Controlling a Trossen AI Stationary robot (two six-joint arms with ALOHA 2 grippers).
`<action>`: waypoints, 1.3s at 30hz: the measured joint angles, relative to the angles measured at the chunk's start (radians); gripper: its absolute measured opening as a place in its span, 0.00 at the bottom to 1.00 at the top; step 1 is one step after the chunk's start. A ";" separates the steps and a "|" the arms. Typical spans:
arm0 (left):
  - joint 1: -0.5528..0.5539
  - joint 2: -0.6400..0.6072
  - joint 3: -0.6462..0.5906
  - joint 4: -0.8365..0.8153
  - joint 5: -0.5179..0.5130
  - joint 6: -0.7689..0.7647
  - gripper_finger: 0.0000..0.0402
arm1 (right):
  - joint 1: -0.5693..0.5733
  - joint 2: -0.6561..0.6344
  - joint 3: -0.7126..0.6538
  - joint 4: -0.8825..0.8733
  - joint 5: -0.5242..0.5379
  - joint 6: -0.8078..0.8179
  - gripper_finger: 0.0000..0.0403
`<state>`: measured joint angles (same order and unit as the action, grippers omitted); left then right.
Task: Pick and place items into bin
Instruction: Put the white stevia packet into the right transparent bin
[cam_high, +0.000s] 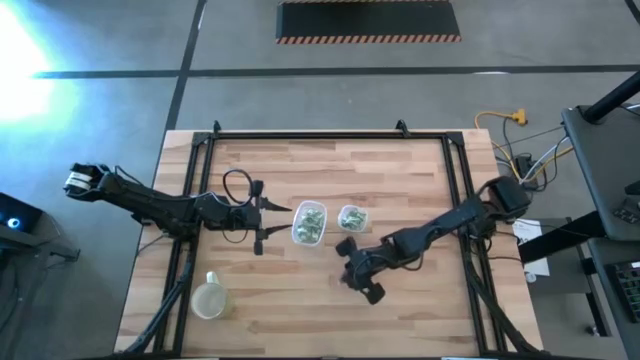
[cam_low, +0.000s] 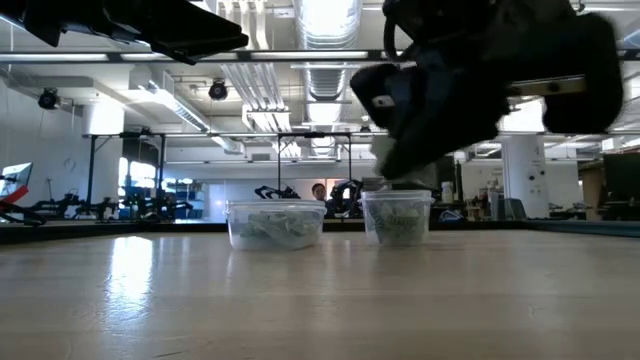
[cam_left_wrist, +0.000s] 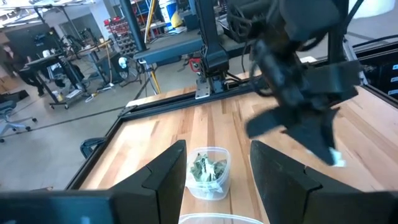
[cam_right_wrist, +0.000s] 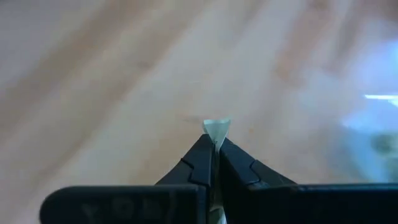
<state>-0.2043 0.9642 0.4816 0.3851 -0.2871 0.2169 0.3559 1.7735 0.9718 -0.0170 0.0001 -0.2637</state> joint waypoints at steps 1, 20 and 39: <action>0.000 0.000 0.000 0.000 0.000 0.000 0.40 | -0.003 -0.012 0.001 -0.003 0.049 -0.014 0.02; 0.000 0.000 0.000 0.002 0.000 0.000 0.40 | -0.118 -0.079 -0.113 -0.040 0.675 0.081 0.02; 0.000 0.000 0.000 0.001 0.000 0.000 0.40 | -0.121 -0.111 -0.122 -0.167 0.744 0.216 0.20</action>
<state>-0.2043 0.9638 0.4815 0.3862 -0.2874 0.2173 0.2352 1.6622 0.8494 -0.1838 0.7444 -0.0472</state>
